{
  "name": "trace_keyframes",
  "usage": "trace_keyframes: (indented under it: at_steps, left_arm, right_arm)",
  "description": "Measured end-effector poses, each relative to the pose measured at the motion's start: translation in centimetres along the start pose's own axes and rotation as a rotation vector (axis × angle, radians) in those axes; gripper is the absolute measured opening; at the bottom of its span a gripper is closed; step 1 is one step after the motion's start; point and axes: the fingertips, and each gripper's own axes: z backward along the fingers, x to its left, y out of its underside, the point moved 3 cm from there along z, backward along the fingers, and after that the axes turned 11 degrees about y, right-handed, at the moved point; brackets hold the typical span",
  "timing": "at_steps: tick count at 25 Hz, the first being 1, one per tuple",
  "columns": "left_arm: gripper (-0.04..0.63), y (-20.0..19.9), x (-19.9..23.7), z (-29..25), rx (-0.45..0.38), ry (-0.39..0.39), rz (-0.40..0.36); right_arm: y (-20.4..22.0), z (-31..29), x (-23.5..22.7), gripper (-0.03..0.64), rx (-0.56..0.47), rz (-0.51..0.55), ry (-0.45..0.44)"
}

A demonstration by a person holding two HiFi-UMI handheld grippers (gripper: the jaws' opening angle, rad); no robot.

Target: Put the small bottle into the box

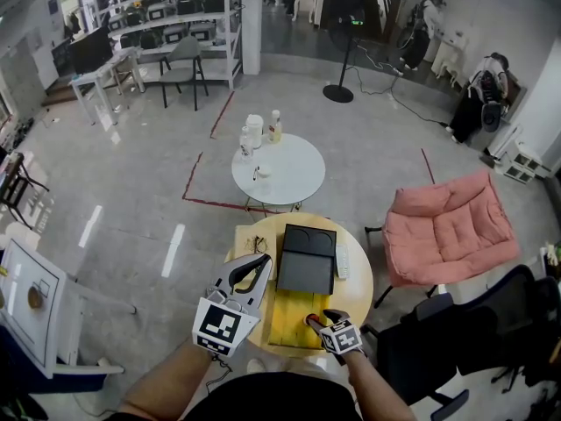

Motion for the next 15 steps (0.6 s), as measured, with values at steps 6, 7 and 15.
trace_keyframes:
  at_steps: [6, 7, 15]
  left_arm:
    - [0.017, -0.3, 0.1, 0.3, -0.004, 0.001, -0.008]
    - [0.017, -0.4, 0.1, 0.3, -0.006, 0.002, -0.01]
    - [0.017, -1.6, -0.7, 0.5, -0.033, 0.021, -0.022]
  right_arm:
    - [-4.9, 5.9, 0.0, 0.104, -0.222, 0.032, 0.032]
    - [-6.2, 7.2, 0.1, 0.076, -0.265, 0.051, 0.044]
    - [-15.0, 16.6, 1.0, 0.015, -0.546, 0.119, 0.063]
